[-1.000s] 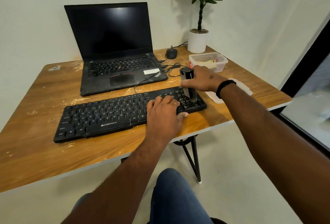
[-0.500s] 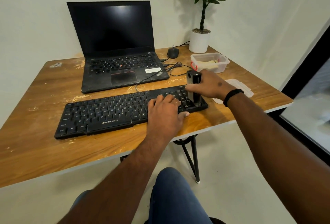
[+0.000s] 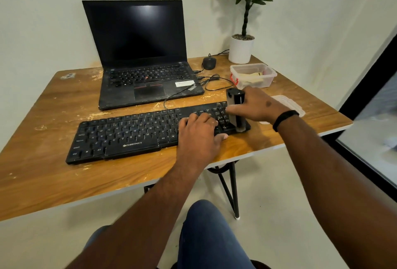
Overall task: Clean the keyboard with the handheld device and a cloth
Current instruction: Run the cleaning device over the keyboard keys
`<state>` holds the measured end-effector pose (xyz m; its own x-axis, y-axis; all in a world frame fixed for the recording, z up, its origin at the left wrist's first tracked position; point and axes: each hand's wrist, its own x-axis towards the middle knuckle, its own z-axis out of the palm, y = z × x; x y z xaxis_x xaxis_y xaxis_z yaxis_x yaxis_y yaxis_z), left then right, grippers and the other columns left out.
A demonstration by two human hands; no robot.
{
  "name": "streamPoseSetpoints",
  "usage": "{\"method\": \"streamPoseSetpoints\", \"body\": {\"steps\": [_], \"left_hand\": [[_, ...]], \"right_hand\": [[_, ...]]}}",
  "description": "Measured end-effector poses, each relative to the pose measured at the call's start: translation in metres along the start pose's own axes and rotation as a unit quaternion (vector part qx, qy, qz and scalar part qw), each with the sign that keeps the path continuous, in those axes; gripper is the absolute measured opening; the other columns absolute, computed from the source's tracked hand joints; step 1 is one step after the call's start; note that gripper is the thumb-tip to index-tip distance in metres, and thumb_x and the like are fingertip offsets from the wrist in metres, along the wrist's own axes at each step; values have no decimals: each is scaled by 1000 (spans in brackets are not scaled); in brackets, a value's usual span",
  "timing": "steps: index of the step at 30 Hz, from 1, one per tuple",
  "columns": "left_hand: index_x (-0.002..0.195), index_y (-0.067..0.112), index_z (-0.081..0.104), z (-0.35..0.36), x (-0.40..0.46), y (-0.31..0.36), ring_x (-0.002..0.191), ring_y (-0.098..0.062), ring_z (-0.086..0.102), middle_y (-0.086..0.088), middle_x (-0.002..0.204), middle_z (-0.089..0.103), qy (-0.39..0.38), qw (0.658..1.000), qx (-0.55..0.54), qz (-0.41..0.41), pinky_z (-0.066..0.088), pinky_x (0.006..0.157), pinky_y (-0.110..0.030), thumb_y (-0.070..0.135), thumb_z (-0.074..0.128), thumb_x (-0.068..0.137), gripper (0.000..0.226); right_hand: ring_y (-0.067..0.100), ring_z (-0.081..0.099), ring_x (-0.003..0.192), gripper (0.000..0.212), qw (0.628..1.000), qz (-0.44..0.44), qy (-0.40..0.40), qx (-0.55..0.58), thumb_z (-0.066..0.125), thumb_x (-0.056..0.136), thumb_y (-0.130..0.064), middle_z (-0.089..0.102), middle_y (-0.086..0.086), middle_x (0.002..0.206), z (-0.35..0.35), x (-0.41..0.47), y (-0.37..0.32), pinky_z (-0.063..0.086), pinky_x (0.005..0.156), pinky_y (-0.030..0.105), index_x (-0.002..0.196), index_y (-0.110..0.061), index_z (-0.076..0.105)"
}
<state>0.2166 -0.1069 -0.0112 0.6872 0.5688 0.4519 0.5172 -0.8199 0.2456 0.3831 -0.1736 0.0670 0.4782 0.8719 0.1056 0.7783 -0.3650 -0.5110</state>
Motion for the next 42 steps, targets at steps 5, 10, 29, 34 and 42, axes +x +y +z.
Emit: {"method": "streamPoseSetpoints", "body": {"steps": [5,10,29,34,42], "left_hand": [[126,25,67,0,-1,0,119,-17,47,7,122,61,3,1000,-1,4,34,106,-40,62,57,93,50],[127,25,66,-2,-1,1,121,-17,47,7,125,61,-4,1000,0,3,33,107,-40,61,57,93,50],[128,28,64,2,1,-2,120,-15,47,9,124,61,6,1000,-21,-17,33,108,-38,65,61,89,54],[127,26,63,2,1,-2,120,-15,48,8,125,62,14,999,-33,-29,32,108,-37,66,65,85,58],[126,25,64,1,0,-1,119,-15,49,8,124,62,15,1000,-21,-17,33,108,-38,65,62,88,55]], "right_hand": [[23,62,72,27,998,-29,62,-13,66,86,-35,67,6,74,8,-11,3,48,60,34,79,-9,66],[17,61,74,25,994,-26,103,0,66,88,-39,66,1,77,3,-16,4,47,61,29,81,-15,65],[12,70,82,6,839,82,346,411,71,89,-24,73,1,88,58,-62,15,56,71,28,91,-18,70],[7,70,82,9,820,93,327,460,69,90,-16,72,1,89,52,-55,10,53,63,17,95,-9,67],[1,61,69,21,942,58,268,195,68,87,-32,67,-6,71,39,-45,12,45,58,16,72,-16,65]]}}
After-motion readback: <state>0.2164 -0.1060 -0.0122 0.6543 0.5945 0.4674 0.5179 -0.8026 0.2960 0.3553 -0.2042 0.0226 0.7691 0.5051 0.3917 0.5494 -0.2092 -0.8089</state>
